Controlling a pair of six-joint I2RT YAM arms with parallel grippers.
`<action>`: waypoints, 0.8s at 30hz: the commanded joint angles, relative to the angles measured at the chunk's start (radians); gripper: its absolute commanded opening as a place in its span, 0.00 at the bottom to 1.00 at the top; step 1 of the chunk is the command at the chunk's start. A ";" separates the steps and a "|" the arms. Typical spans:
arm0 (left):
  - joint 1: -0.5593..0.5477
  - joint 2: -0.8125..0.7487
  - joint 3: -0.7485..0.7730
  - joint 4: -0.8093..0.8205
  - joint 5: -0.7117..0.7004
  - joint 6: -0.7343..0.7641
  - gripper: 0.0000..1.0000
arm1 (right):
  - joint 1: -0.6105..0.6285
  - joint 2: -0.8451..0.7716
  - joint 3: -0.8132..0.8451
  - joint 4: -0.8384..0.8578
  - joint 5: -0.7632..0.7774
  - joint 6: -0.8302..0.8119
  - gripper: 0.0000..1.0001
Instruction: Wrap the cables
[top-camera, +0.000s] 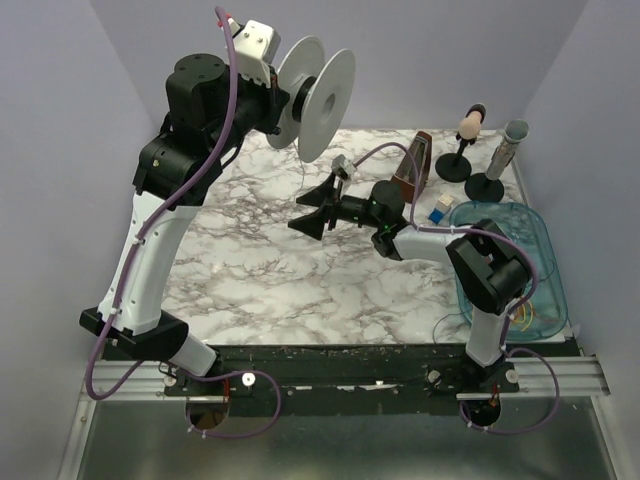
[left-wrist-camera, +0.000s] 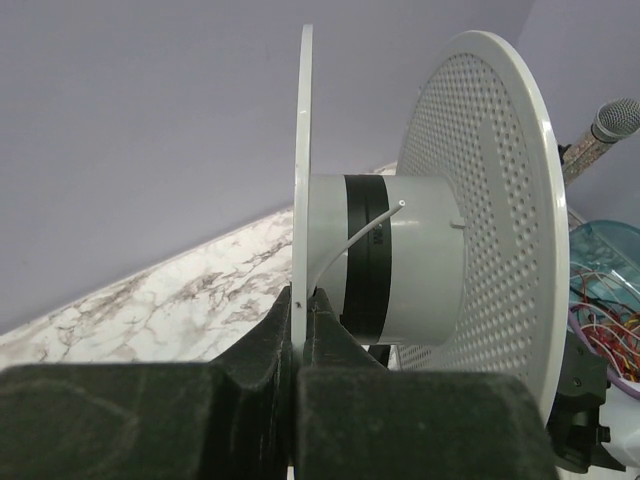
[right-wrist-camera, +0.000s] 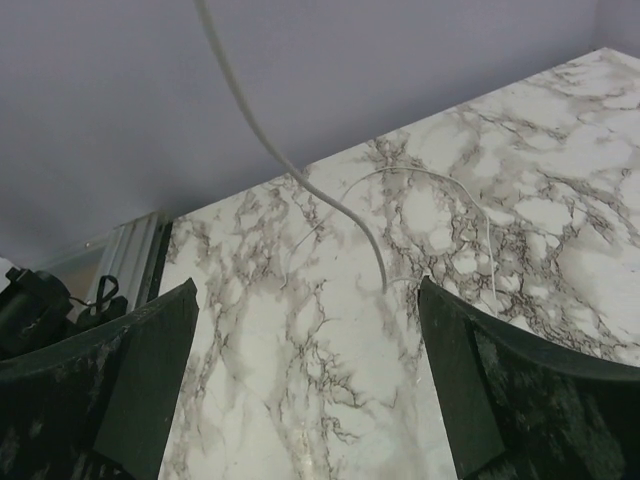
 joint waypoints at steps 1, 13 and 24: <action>-0.002 0.006 0.086 0.021 0.012 -0.028 0.00 | -0.004 0.042 0.038 0.015 0.075 0.005 0.98; -0.004 0.005 0.152 -0.009 0.041 -0.090 0.00 | 0.004 0.241 0.331 0.018 0.106 0.206 0.83; 0.057 -0.104 -0.039 0.010 0.222 -0.029 0.00 | -0.171 0.044 0.110 0.171 0.215 0.397 0.01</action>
